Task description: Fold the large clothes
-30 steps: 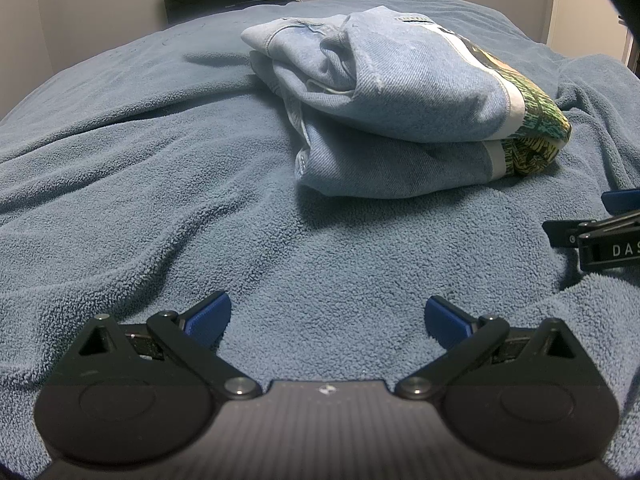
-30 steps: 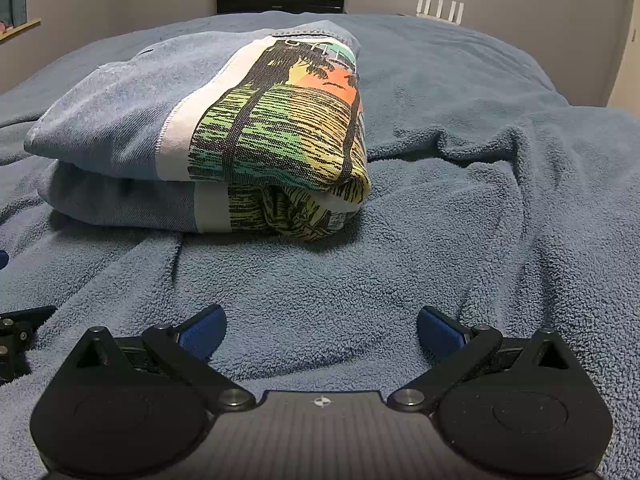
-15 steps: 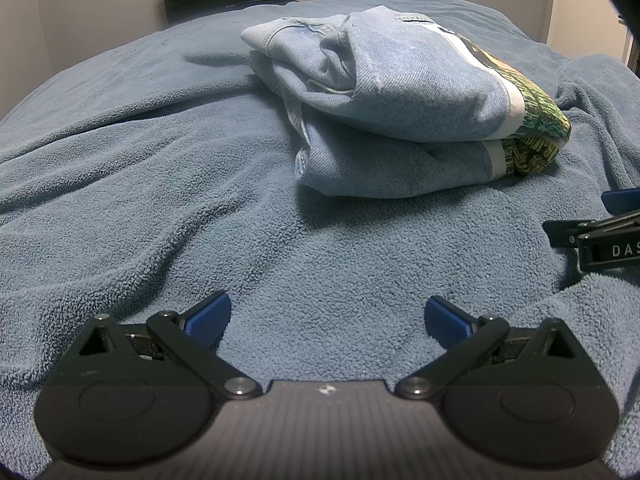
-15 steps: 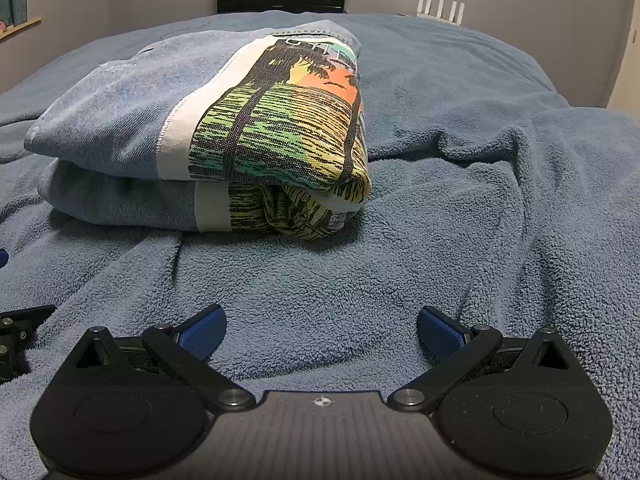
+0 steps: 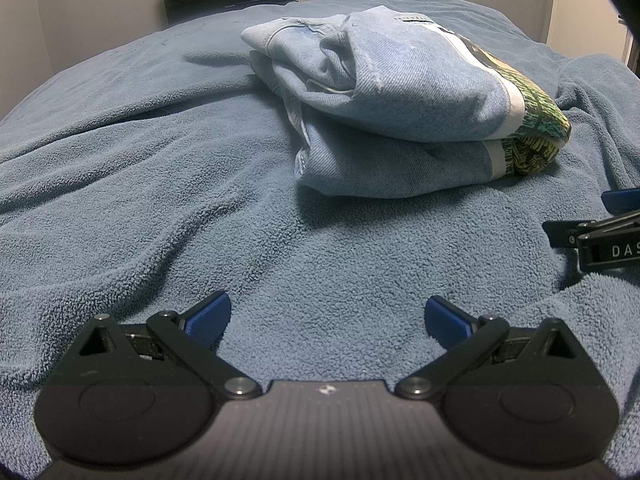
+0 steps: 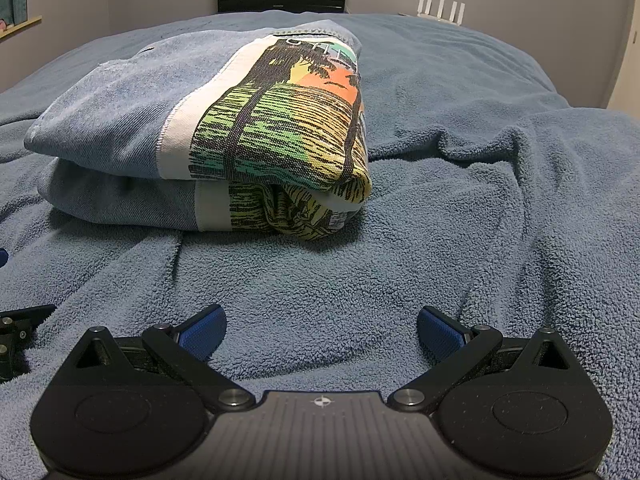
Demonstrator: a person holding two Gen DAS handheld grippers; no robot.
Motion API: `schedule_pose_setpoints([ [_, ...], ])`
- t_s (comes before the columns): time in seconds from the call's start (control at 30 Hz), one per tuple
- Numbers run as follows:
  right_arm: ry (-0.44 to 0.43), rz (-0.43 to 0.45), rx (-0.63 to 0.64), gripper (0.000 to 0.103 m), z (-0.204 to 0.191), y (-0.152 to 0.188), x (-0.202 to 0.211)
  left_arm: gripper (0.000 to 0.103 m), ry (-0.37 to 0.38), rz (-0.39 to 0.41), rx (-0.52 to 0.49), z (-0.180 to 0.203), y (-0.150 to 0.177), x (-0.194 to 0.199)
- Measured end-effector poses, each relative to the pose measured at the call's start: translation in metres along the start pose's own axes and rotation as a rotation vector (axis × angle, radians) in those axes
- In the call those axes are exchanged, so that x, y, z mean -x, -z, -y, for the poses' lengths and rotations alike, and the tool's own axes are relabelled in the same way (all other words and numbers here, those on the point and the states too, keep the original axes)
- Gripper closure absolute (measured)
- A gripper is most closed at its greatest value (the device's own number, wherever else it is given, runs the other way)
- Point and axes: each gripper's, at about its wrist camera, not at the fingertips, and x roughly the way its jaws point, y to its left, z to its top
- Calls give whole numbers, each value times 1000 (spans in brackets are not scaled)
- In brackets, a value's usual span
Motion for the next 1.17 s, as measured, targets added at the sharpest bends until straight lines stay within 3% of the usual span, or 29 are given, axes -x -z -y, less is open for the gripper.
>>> schedule_pose_setpoints([
  [1.17, 1, 0, 6, 0, 3, 0, -1, 0, 28, -8, 39, -10, 1, -9],
])
